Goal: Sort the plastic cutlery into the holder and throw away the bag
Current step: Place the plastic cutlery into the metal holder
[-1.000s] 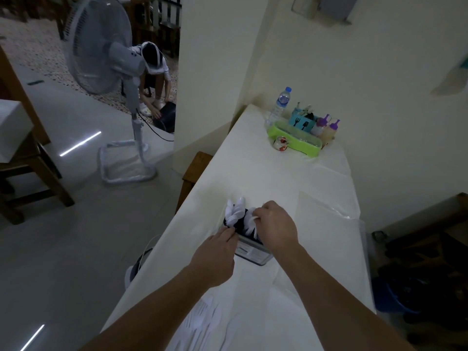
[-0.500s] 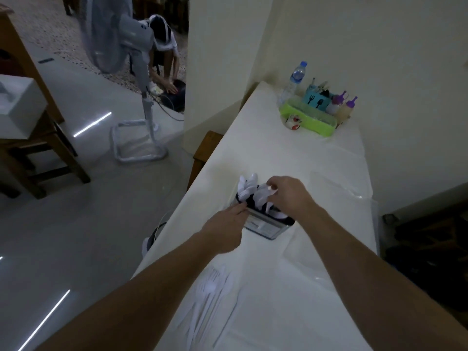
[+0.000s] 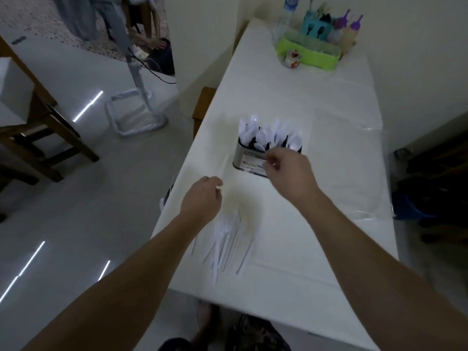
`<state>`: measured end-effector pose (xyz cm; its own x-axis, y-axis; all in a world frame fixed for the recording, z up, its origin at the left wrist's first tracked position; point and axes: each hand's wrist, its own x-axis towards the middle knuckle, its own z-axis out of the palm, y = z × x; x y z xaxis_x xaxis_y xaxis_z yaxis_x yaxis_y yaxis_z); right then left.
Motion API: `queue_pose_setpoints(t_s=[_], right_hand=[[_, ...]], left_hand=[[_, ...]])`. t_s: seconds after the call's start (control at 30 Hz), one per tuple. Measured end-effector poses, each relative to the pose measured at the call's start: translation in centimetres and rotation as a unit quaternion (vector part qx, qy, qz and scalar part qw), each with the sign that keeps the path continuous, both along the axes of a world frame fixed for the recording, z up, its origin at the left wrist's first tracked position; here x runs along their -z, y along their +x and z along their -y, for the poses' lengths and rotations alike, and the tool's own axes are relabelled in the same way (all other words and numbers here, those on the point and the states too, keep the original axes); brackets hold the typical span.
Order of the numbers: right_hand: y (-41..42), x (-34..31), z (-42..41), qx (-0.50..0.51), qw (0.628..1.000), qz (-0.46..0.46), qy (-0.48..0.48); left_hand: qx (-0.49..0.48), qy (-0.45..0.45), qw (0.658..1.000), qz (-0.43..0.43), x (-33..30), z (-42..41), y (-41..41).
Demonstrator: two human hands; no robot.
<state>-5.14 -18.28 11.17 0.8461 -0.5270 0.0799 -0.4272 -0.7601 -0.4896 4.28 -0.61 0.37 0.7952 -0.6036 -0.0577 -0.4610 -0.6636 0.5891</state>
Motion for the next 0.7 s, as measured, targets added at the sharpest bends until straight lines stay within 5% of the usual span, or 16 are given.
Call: queue_pose_setpoints(t_s=[0.13,0.3,0.7], right_hand=[[-3.6,5.5,-3.0,0.073,0.989,-0.107,0.071],[-7.8,12.3,-6.3,0.178,0.93,-0.271,0.172],[-9.2,15.2,-9.3,0.262,0.911,-0.241,0.207]], left_hand=[[-0.023,0.055,0.998,-0.035,1.3,-2.1,-3.0],[-0.011,0.135,0.988,-0.074,2.6,-3.3,-7.4],[0.014,0.162,0.986,-0.049,4.8,-2.6,-10.3]])
